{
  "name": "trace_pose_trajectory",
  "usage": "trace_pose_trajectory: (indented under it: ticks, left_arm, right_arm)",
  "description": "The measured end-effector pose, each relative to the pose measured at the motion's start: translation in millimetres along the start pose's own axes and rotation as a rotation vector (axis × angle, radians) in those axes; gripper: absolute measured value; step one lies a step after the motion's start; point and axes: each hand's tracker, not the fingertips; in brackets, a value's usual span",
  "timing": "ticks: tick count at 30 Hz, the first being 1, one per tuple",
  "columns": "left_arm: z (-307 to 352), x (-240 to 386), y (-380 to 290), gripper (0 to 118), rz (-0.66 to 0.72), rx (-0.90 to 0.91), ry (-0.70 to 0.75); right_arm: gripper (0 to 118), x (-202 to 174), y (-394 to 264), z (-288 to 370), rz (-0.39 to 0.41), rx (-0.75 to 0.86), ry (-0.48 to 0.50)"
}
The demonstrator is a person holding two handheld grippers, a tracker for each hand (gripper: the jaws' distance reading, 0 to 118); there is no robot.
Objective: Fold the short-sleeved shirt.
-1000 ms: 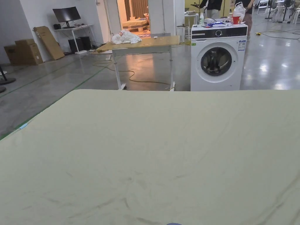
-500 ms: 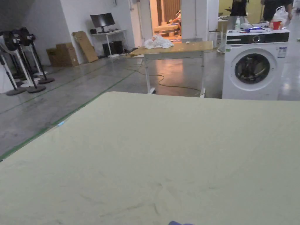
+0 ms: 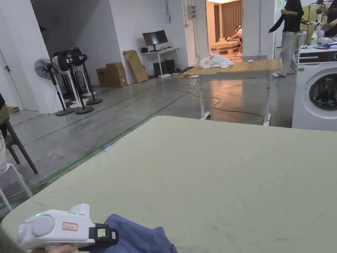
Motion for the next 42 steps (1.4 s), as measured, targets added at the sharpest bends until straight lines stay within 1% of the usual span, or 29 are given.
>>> trace_pose_trajectory:
  ticks: [3, 4, 5, 6, 8, 10, 12, 15, 16, 17, 19, 21, 24, 26, 27, 28, 29, 30, 31, 32, 33, 34, 35, 37, 39, 40, 42]
  left_arm:
    - [-12, 5, -1, 62, 0.070, 0.089, 0.176]
    - [-8, 10, -2, 76, 0.080, 0.130, 0.220]
    - [-2, 15, -1, 77, 0.067, 0.180, 0.251]
    - [9, 24, -1, 77, 0.025, 0.244, 0.266]
    - [35, 45, -3, 77, -0.099, 0.332, 0.258]
    - [65, 77, -8, 77, -0.224, 0.396, 0.198]
    - [98, 111, -23, 77, -0.348, 0.465, 0.117]
    - [135, 163, -58, 77, -0.503, 0.645, 0.013]
    - [143, 176, -76, 77, -0.530, 0.754, -0.027]
    - [147, 187, -89, 77, -0.547, 0.825, -0.064]
    - [151, 212, -113, 77, -0.537, 0.877, -0.130]
    - [151, 231, -136, 76, -0.508, 0.889, -0.138]
    - [151, 261, -169, 73, -0.549, 0.939, -0.095]
    - [157, 274, -182, 65, -0.564, 0.953, -0.104]
    - [160, 278, -185, 57, -0.550, 0.949, -0.128]
    - [159, 283, -186, 40, -0.517, 0.933, -0.169]
    - [157, 285, -188, 21, -0.478, 0.923, -0.173]
    - [154, 285, -191, 4, -0.476, 0.917, -0.180]
    - [151, 286, -191, 1, -0.490, 0.899, -0.183]
    - [149, 288, -192, 1, -0.498, 0.887, -0.171]
    - [150, 287, -195, 0, -0.497, 0.883, -0.141]
    - [151, 285, -198, 0, -0.510, 0.875, -0.145]
    - [152, 284, -199, 0, -0.533, 0.868, -0.153]
    - [153, 283, -201, 0, -0.573, 0.875, -0.138]
    - [157, 285, -201, 0, -0.588, 0.879, -0.125]
    - [158, 285, -200, 0, -0.593, 0.892, -0.129]
    - [161, 283, -199, 0, -0.592, 0.903, -0.164]
  right_arm:
    - [0, -1, 1, 0, -0.003, 0.011, 0.014]
    - [0, -2, 4, 0, -0.003, 0.016, 0.023]
    - [0, -3, 6, 2, 0.007, 0.020, 0.027]
    - [0, -5, 9, 5, 0.030, 0.038, 0.027]
    - [0, -7, 18, 11, 0.078, 0.082, 0.021]
    - [0, -7, 27, 20, 0.101, 0.153, 0.011]
    - [0, -7, 37, 29, 0.099, 0.232, 0.007]
    - [0, -12, 52, 47, 0.110, 0.385, 0.008]
    - [0, -17, 56, 55, 0.147, 0.440, -0.018]
    - [0, -22, 58, 61, 0.190, 0.484, -0.052]
    - [0, -32, 64, 75, 0.280, 0.554, -0.096]
    - [0, -38, 68, 87, 0.317, 0.607, -0.104]
    - [0, -41, 70, 102, 0.287, 0.682, -0.132]
    - [0, -38, 72, 110, 0.272, 0.730, -0.131]
    - [0, -37, 73, 113, 0.266, 0.751, -0.141]
    - [0, -37, 73, 117, 0.264, 0.772, -0.158]
    - [0, -37, 72, 119, 0.263, 0.780, -0.167]
    - [0, -36, 74, 120, 0.254, 0.786, -0.182]
    - [0, -37, 73, 121, 0.240, 0.796, -0.210]
    - [0, -38, 70, 121, 0.230, 0.821, -0.235]
    - [0, -39, 67, 121, 0.231, 0.821, -0.227]
    - [0, -38, 67, 121, 0.235, 0.818, -0.215]
    - [0, -38, 65, 121, 0.254, 0.816, -0.195]
    - [0, -40, 64, 119, 0.279, 0.806, -0.206]
    - [0, -40, 64, 118, 0.275, 0.805, -0.213]
    - [0, -40, 64, 118, 0.268, 0.804, -0.202]
    - [0, -39, 65, 119, 0.254, 0.809, -0.186]
